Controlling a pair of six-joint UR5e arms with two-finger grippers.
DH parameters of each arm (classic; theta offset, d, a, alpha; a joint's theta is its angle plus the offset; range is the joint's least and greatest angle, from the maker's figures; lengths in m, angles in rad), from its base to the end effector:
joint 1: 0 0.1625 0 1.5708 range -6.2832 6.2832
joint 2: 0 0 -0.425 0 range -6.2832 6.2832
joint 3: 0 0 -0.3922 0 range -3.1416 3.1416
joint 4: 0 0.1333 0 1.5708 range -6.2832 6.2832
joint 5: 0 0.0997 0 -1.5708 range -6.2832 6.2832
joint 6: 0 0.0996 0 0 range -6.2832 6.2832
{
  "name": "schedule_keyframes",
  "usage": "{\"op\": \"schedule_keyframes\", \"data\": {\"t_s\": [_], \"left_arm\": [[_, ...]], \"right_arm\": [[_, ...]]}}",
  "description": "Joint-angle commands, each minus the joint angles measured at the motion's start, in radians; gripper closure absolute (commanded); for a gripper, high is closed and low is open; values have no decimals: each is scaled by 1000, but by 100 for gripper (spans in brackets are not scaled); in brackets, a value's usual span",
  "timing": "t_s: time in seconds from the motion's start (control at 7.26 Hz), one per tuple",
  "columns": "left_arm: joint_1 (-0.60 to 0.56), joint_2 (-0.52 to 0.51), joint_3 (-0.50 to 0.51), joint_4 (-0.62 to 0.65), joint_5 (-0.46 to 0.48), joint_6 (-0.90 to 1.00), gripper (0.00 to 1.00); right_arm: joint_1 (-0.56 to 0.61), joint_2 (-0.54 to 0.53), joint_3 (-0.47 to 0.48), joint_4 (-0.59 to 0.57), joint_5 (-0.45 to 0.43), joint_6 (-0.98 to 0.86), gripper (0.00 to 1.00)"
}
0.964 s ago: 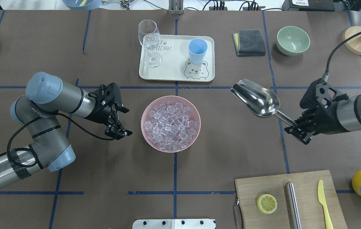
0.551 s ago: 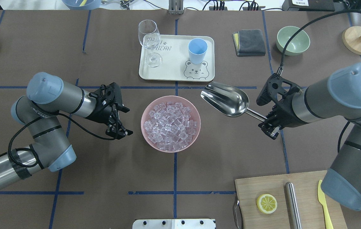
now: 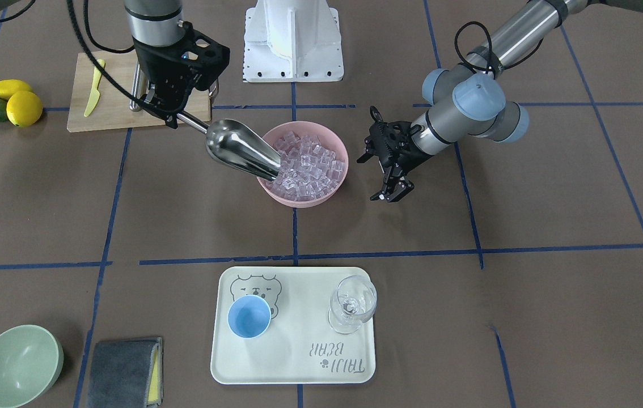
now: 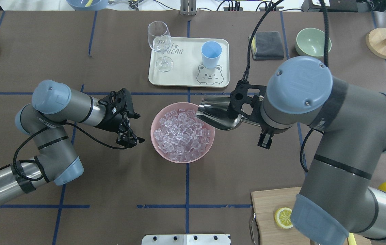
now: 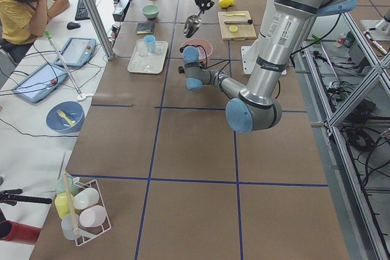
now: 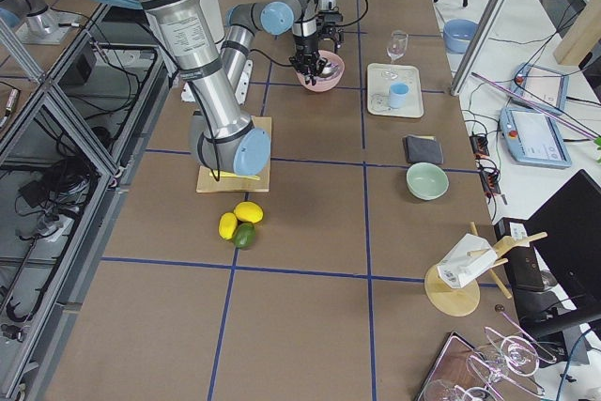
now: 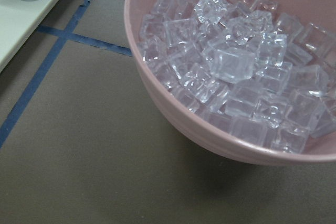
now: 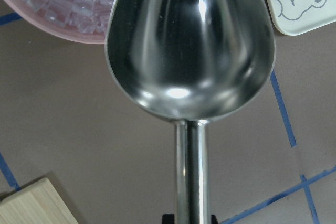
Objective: Put ice in cup with scoop
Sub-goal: 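Carry the scoop over the pink bowl of ice with the right gripper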
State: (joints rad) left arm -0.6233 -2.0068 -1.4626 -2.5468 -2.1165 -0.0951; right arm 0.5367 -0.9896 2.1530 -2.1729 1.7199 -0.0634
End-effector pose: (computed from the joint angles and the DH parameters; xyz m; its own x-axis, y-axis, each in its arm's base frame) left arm 0.4876 -0.4511 0.3478 0.1124 0.9672 -0.2279 -0.2045 0.2469 0.9472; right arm -0.3911 -0.3706 0.1879 0.3907 -0.9159 0.0918 0.7538 0.3756 0.5392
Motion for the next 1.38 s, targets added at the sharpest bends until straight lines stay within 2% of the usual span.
{"op": "schedule_keyframes", "data": {"t_s": [0.0, 0.28, 0.55, 0.83, 1.24], "left_arm": [[1, -1, -1, -1, 1, 0, 0], [2, -6, 1, -1, 1, 0, 0], [13, -6, 1, -3, 3, 0, 0], [14, -4, 2, -15, 1, 0, 0], [16, -6, 5, -15, 1, 0, 0]], "right_arm": [[-44, 124, -56, -215, -57, -97, 100], [-66, 247, -146, -370, -83, -111, 100], [-70, 326, -244, -444, -86, -112, 100], [-72, 394, -362, -455, -86, -118, 100], [-107, 399, -422, -450, -89, -122, 100]]}}
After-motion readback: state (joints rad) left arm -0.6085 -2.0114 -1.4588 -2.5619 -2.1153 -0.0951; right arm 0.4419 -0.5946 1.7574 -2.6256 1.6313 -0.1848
